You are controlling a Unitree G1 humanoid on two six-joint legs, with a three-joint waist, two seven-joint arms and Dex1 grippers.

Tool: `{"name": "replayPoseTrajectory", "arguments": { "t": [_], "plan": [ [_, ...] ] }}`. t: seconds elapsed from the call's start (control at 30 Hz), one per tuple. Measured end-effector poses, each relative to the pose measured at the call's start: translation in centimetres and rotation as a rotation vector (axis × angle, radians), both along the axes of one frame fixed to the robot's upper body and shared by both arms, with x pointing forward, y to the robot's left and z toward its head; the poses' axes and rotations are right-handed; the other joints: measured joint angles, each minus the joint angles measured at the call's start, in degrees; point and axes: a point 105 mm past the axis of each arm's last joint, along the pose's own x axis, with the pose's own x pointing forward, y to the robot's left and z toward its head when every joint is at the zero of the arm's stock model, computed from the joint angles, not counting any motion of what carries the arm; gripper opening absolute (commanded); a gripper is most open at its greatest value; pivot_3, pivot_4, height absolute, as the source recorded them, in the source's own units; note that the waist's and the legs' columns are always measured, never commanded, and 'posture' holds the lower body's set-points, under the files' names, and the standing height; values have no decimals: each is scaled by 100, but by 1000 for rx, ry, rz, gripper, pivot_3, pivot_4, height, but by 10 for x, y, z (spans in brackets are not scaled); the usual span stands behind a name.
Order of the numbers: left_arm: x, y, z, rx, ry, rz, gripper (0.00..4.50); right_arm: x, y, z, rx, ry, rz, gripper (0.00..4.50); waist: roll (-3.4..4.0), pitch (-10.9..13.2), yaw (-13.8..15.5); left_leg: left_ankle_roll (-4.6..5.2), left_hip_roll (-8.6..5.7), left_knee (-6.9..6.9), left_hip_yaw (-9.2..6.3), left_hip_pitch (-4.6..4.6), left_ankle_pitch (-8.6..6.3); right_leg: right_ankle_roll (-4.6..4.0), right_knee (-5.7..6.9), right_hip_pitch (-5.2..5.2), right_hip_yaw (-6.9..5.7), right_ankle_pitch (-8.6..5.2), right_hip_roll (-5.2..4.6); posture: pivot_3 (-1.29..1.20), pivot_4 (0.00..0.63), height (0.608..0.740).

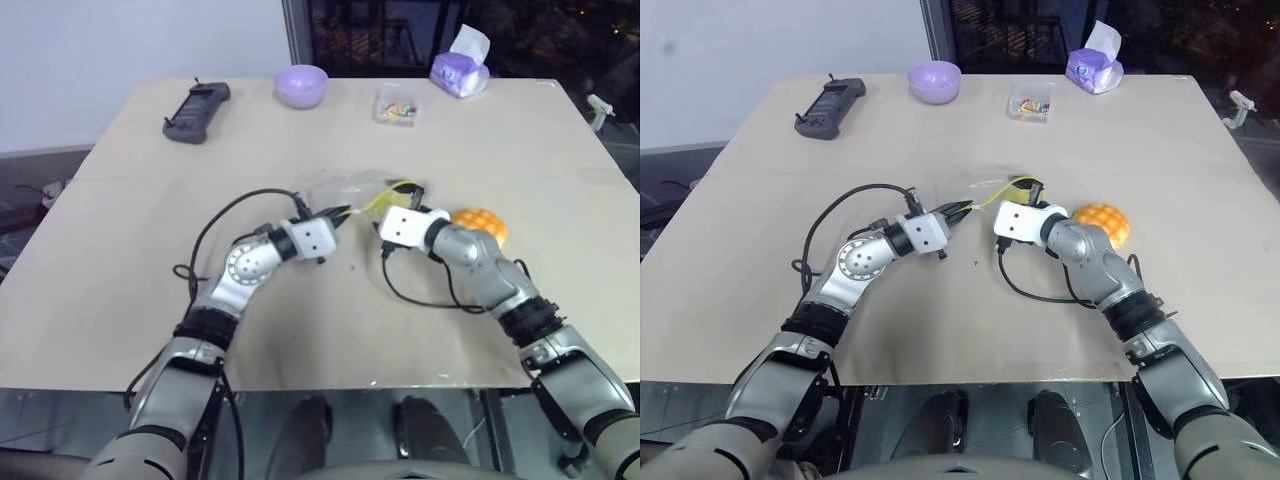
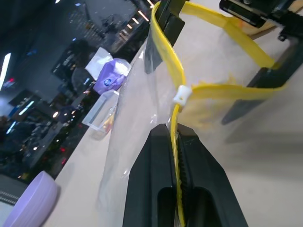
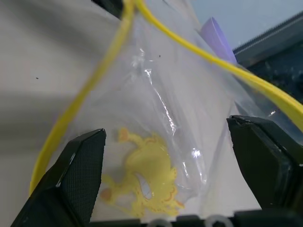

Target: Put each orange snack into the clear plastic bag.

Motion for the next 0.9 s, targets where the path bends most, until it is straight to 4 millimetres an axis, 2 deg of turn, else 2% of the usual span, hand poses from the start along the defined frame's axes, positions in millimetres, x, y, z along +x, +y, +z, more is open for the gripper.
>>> {"name": "replayPoseTrajectory", "arguments": {
  "t": [0.17,0.37,0.43,0.5,0.6,0.67,0.7,0.73,0.77,0.83,0.87,0.9],
  "plan": [
    [4,-2,5,0,-47,51,0,-2,-2,0,-18,-6,15,4470,0,0,-6,0,0,0,0,1,0,0,2,0,1,0,0,0,150,740],
    [10,8,6,15,-81,132,0,-15,-11,24,-3,-104,47,4470,0,0,6,0,0,0,0,-2,0,0,-2,0,0,0,-1,0,150,740],
    [10,9,5,14,-81,139,0,-25,-19,33,57,-106,44,4470,-1,-1,14,0,0,-1,-2,-1,0,0,-2,2,-1,0,-1,0,150,740],
    [9,10,2,12,-75,146,0,-31,-32,33,165,-46,0,4470,-1,-1,30,0,0,0,-3,-3,0,0,-2,4,-3,0,-2,0,150,740],
    [9,12,0,12,-67,154,0,-30,-47,28,233,26,-59,4470,-1,0,23,1,-2,2,1,-1,0,1,0,4,1,1,-4,0,150,740],
    [9,12,0,11,-68,155,0,-31,-49,29,248,34,-67,4470,-1,0,13,1,-2,2,2,1,0,1,3,3,1,1,-4,0,150,740],
    [7,7,2,-5,-71,144,0,-31,-81,30,535,162,-204,4470,-4,-2,52,1,4,1,-17,0,0,0,-1,14,-16,0,1,0,150,740],
    [7,6,2,-7,-73,142,0,-29,-101,24,620,216,-285,4470,-4,-2,86,0,2,3,-16,-4,0,0,-1,13,-18,0,-2,0,150,740],
    [7,7,1,-6,-70,147,0,-29,-131,12,723,294,-404,4470,-4,-2,120,1,-3,2,-14,-7,0,0,-3,11,-16,0,-8,0,150,740],
    [7,10,0,-3,-66,155,0,-30,-170,-4,851,368,-572,4470,-3,-2,155,1,-9,3,-2,-6,-1,0,-2,9,-6,1,-14,0,150,740],
    [7,10,1,-3,-66,157,0,-31,-183,-10,909,394,-637,4470,-2,-2,150,1,-9,3,1,-2,-1,0,0,9,-2,1,-14,0,150,740],
    [7,10,1,-5,-66,155,0,-32,-187,-11,932,406,-656,4470,-1,-2,140,1,-7,3,2,3,-1,0,1,10,-1,1,-11,0,150,740]
  ]
}}
